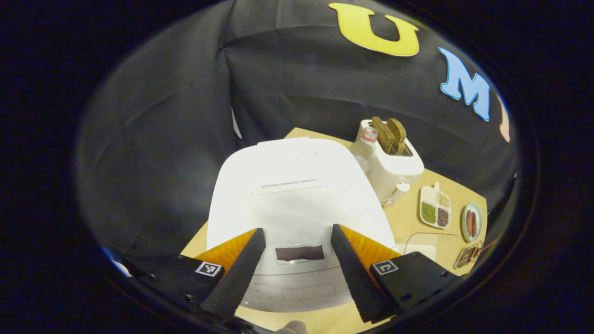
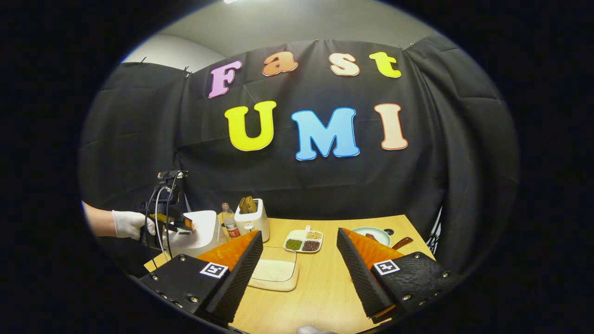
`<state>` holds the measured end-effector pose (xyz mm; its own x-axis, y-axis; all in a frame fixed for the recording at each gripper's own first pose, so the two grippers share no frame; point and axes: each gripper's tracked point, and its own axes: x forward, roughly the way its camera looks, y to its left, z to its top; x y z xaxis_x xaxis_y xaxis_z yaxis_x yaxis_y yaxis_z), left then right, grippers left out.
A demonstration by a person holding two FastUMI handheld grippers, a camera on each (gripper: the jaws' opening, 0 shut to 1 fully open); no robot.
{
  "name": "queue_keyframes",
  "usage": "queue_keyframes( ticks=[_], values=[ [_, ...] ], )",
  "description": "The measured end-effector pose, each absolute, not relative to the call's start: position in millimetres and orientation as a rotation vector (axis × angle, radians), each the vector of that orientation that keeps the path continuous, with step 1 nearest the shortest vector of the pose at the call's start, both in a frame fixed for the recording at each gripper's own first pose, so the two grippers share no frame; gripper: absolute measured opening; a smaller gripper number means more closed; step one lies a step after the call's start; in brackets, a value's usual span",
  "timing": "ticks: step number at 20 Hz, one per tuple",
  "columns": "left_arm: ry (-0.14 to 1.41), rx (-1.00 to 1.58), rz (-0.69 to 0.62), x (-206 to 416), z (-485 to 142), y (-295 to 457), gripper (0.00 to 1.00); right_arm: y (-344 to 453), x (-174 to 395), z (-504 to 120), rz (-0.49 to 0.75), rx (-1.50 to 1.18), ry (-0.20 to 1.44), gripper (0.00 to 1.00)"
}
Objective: Close the left gripper, press the button to open the rice cooker; take a wooden spoon from the chopstick holder with the right hand, scoop a spoonful of rice and pour it into the rice cooker, then put the wooden spoon back into the chopstick holder.
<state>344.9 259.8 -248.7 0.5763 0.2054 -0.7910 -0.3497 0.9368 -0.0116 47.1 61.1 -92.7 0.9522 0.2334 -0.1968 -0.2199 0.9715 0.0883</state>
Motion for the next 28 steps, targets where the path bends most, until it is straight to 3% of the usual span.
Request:
queue_keyframes(
  ticks=[8,13,23,28],
  values=[
    [0.903,-0.122,0.322,342.7,-245.9,264.8,1.00,62.4,49.9,-84.7,0.235,0.056,0.200,0.98],
    [0.691,-0.111,0.284,350.9,-180.2,252.1,1.00,59.9,48.3,-68.7,0.222,0.032,0.161,0.98],
    [0.148,-0.069,0.118,280.3,33.2,210.4,0.99,39.2,42.7,-14.7,0.116,0.066,0.016,0.98],
    [0.076,-0.043,0.099,249.0,53.0,203.0,0.98,33.9,37.6,-2.5,0.087,0.051,-0.005,0.98]
  ],
)
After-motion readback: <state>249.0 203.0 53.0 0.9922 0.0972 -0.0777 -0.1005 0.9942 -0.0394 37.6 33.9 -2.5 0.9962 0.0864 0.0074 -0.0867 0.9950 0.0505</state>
